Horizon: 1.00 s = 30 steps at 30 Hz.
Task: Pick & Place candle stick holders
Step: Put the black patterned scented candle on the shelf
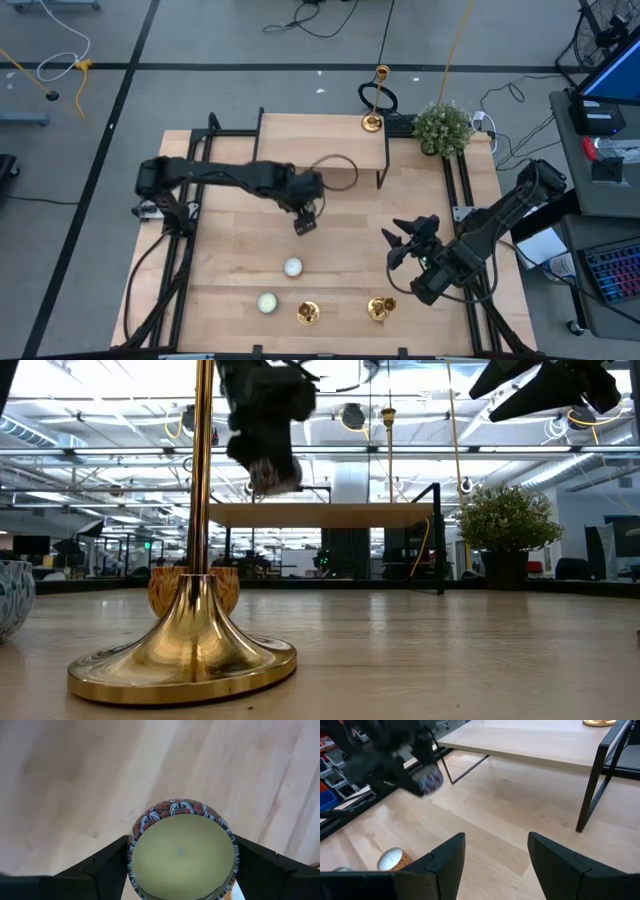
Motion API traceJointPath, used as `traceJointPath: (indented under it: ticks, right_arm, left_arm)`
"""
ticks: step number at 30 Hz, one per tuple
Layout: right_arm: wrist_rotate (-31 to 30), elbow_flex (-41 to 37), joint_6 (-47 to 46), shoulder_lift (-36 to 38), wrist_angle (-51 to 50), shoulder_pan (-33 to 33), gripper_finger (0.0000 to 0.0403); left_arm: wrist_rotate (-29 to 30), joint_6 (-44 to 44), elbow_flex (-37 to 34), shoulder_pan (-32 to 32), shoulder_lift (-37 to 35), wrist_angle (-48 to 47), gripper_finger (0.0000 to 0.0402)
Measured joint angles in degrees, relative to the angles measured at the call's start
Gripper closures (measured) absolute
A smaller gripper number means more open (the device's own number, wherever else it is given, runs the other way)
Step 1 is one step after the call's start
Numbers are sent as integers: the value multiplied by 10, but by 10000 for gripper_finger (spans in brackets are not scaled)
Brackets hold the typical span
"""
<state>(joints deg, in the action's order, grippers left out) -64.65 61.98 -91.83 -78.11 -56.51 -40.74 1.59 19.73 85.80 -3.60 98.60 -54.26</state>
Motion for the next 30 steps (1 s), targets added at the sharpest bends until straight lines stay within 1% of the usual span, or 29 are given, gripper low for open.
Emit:
traceJointPath:
  ticks: [5,7,10,14,20,22,25,30]
  right_arm:
    - [1,0,4,0,17,10,190]
    - [1,0,20,0,31,15,190]
    - [1,0,55,0,63,20,190]
    - [2,0,107,0,117,27,190]
    - [3,0,179,0,186,33,190]
    - [4,0,196,0,200,33,190]
    - [4,0,211,0,212,35,190]
    - [11,0,223,0,223,45,190]
  left_arm:
    - [6,2,0,-47,-40,-38,84]
    - [7,-6,0,-69,-48,-53,88]
    - [-1,-28,0,-102,-52,-78,105]
    - [-6,-59,0,-145,-51,-109,105]
    - [-6,-90,0,-200,-51,-132,78]
    - [-6,-104,0,-215,-51,-137,84]
    - [-6,-124,0,-233,-51,-135,105]
    - [-3,-145,9,-257,-50,-133,105]
